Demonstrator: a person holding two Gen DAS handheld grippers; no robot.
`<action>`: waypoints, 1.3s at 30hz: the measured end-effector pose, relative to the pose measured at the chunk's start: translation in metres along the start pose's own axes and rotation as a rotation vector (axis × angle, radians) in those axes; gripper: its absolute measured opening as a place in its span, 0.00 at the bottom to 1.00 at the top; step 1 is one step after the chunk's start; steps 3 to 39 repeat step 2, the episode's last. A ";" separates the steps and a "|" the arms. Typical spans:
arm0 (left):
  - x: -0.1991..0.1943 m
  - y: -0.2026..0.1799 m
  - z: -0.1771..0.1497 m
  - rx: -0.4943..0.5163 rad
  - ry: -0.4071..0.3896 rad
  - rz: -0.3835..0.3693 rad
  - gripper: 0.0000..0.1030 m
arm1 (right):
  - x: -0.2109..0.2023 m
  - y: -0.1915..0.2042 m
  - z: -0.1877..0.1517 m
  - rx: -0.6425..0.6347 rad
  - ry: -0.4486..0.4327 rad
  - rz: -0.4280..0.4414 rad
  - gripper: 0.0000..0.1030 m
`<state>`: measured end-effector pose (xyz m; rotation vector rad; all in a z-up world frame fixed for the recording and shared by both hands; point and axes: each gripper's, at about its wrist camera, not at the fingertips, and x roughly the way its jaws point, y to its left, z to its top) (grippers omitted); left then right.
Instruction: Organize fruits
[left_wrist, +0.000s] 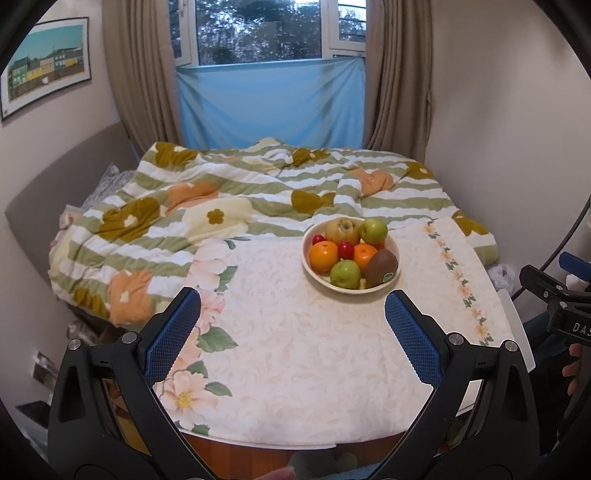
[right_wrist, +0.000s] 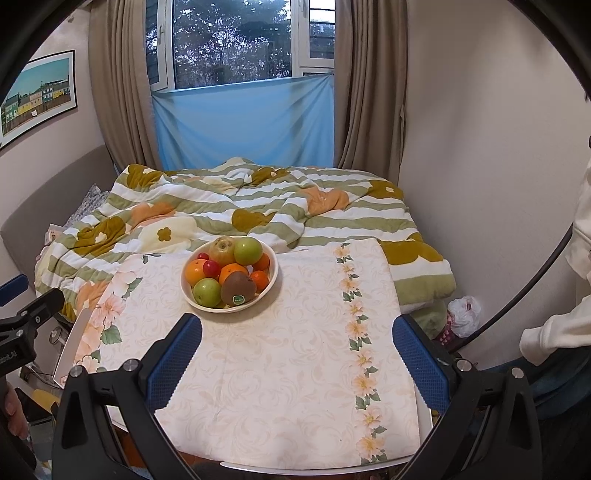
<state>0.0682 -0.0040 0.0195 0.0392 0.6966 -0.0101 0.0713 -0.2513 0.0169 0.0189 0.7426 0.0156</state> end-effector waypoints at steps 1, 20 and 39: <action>0.001 0.000 0.000 0.000 0.001 0.001 1.00 | 0.001 -0.002 0.000 0.003 0.004 0.002 1.00; 0.001 0.000 0.000 0.000 0.003 0.000 1.00 | 0.002 -0.003 0.000 0.006 0.009 0.004 1.00; 0.001 0.000 0.000 0.000 0.003 0.000 1.00 | 0.002 -0.003 0.000 0.006 0.009 0.004 1.00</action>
